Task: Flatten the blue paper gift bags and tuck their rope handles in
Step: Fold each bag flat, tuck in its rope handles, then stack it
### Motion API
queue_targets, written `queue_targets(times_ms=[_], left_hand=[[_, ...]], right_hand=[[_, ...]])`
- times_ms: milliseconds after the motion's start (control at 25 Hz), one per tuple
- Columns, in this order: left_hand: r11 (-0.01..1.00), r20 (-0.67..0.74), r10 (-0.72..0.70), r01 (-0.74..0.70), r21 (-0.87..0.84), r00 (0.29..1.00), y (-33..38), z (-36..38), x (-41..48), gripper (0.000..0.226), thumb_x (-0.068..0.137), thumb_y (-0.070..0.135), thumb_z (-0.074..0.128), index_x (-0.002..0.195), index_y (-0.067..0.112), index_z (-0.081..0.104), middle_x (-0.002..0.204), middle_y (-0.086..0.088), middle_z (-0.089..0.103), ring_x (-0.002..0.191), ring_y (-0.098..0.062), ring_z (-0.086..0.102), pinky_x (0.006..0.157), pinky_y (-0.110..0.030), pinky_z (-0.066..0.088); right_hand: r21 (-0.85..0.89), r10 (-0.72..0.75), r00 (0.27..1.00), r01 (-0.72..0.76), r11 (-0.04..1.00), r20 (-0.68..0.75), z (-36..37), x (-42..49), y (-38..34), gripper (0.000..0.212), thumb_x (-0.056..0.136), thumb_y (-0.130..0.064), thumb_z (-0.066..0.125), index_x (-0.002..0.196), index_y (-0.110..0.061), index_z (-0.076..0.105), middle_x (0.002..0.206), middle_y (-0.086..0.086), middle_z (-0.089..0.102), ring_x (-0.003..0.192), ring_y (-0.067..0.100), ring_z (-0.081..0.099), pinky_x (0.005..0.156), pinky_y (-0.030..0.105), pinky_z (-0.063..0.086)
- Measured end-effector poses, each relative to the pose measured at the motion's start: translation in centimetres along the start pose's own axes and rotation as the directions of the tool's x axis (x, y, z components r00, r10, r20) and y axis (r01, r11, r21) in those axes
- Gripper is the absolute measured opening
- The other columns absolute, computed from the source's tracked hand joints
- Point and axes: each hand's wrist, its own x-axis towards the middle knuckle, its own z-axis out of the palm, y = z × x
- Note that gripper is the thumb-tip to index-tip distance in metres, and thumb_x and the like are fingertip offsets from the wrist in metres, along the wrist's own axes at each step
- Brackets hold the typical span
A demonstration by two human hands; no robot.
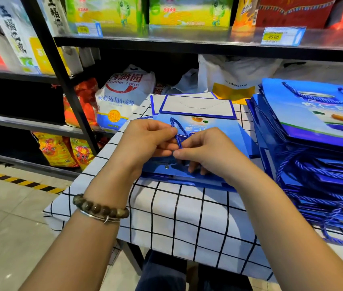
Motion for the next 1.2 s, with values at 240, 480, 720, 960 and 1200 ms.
queue_targets(times_ms=[240,480,720,960,1200], left_hand=[[0.816,0.139,0.200,-0.244,0.525,0.970,-1.6,-2.7,-1.3,0.020,0.082,0.021,0.067,0.102,0.022,0.067,0.095,0.013,0.065,0.085,0.007,0.060,0.072,0.001,0.040],[0.632,0.184,0.286,-0.330,0.702,0.940,-4.2,-3.6,-2.4,0.036,0.069,0.033,0.077,0.102,0.018,0.072,0.099,0.013,0.063,0.099,-0.005,0.058,0.087,-0.019,0.043],[0.663,0.133,0.323,-0.324,0.675,0.937,-4.2,-3.8,-2.3,0.019,0.068,0.044,0.070,0.083,0.033,0.069,0.082,0.007,0.071,0.077,-0.010,0.062,0.073,-0.030,0.050],[0.388,0.285,0.507,-0.511,0.767,0.813,-4.4,-3.3,-2.4,0.014,0.075,0.032,0.036,0.087,0.028,0.044,0.067,0.017,0.056,0.060,-0.023,0.058,0.048,-0.021,0.041],[0.415,0.214,0.575,-0.507,0.756,0.790,-4.9,-2.6,-2.6,0.028,0.074,0.024,0.036,0.091,0.031,0.058,0.108,0.013,0.063,0.075,-0.024,0.066,0.058,-0.034,0.055]], right_hand=[[0.151,0.005,0.998,0.006,0.989,-0.070,0.7,1.2,0.8,0.014,0.080,-0.005,0.066,0.067,-0.011,0.064,0.058,0.007,0.059,0.057,0.021,0.055,0.052,0.024,0.050],[0.088,-0.086,0.995,0.091,0.992,-0.055,1.5,1.3,1.2,0.019,0.080,0.002,0.064,0.077,-0.018,0.063,0.068,0.004,0.065,0.064,0.015,0.063,0.065,0.026,0.054],[-0.117,-0.195,0.981,0.192,0.974,-0.007,1.7,1.0,1.3,0.016,0.079,-0.005,0.066,0.084,-0.020,0.068,0.078,-0.002,0.067,0.080,0.013,0.064,0.078,0.024,0.051],[-0.610,-0.282,0.944,0.328,0.722,0.173,1.2,0.9,0.9,0.028,0.092,-0.020,0.040,0.114,-0.031,0.053,0.102,0.001,0.063,0.096,0.026,0.054,0.077,0.041,0.048],[-0.542,-0.260,0.932,0.358,0.760,0.251,0.7,0.6,1.8,0.045,0.090,-0.023,0.047,0.131,-0.039,0.035,0.117,-0.001,0.062,0.106,0.025,0.056,0.083,0.042,0.049]])
